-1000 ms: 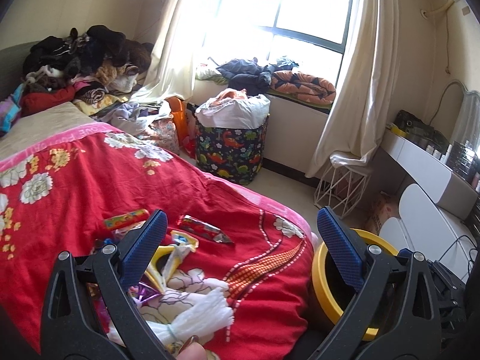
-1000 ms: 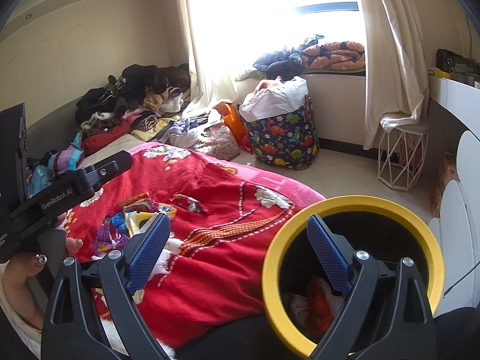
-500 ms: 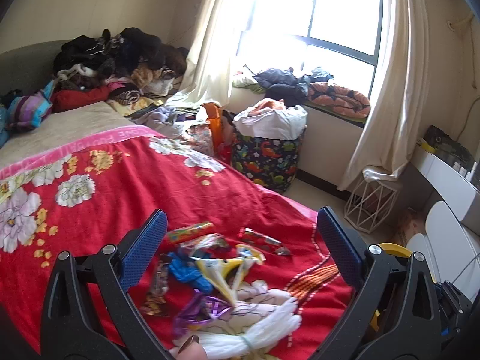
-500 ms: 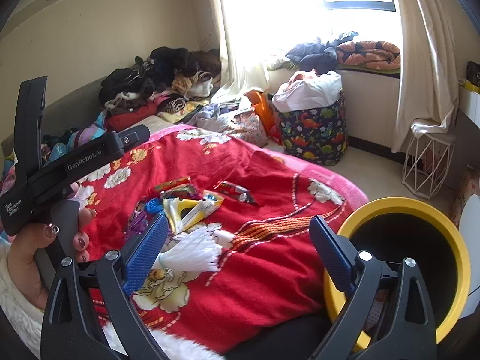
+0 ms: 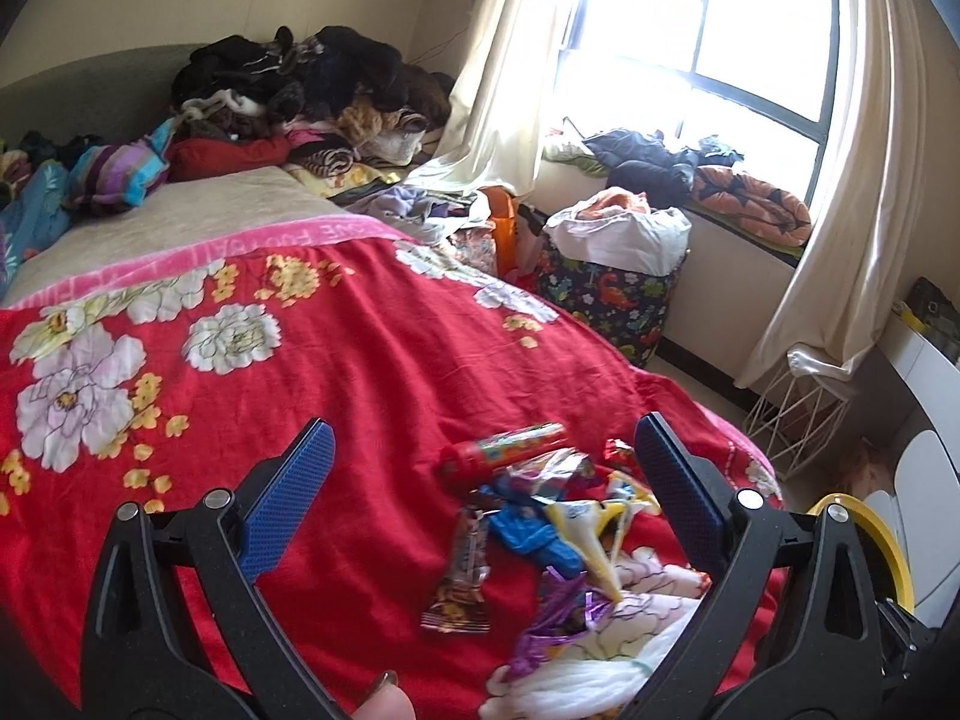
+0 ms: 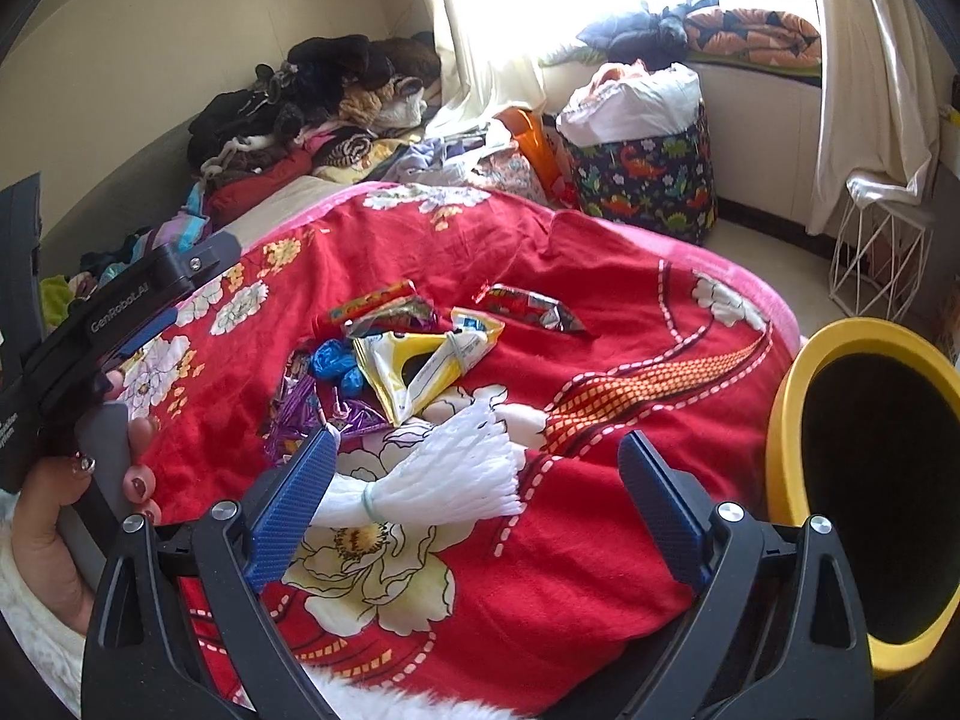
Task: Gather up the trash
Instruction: 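Grasp the brown chocolate bar wrapper with the left tool while the right tool grasps the white feather tassel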
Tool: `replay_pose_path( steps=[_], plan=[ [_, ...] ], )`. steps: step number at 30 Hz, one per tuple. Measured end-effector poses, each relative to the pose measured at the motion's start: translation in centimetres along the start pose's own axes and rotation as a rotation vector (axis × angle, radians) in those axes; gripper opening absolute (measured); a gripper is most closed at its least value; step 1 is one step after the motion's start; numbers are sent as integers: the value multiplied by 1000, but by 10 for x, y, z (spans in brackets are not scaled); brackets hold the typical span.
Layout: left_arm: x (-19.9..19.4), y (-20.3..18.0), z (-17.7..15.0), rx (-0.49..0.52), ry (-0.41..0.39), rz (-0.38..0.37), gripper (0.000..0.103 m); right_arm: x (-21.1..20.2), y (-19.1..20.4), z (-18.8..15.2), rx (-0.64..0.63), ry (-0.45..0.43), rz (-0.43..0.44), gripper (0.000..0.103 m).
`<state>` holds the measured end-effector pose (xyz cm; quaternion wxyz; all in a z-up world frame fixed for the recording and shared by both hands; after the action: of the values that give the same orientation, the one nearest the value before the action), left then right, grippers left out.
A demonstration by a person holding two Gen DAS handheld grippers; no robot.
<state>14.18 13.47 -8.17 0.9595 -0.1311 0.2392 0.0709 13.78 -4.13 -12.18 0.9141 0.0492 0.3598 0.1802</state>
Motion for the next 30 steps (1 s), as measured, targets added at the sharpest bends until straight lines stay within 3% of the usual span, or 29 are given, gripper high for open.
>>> replay_pose_path(
  steps=[6,16,20,22,26,30],
  plan=[
    [11,16,-12,-14,46,18,92,20,2,-7,52,59,2,92],
    [36,27,-42,-60,177,-15,69,59,-1,-23,139,167,13,91],
    [43,25,-53,-65,227,-31,56,73,-3,-28,183,221,59,66],
    [45,23,-57,-65,244,-41,53,72,-3,-27,181,215,83,58],
    [50,18,-65,-62,277,-60,51,67,-6,-27,165,209,119,29],
    [54,16,-73,-69,306,-69,44,60,-10,-27,147,192,133,24]
  ],
)
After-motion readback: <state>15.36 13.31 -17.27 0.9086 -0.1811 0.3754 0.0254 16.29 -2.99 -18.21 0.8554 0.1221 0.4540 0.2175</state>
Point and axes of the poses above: each gripper's, at about its wrist camera, not at the fingertips, and x roughly the way its jaws point, y to its left, z to its top, the point moved 6 cm from there along x, roughly the way its jaws point, and after that the axes turned 1 degree about -y, right-handed, at the moved point
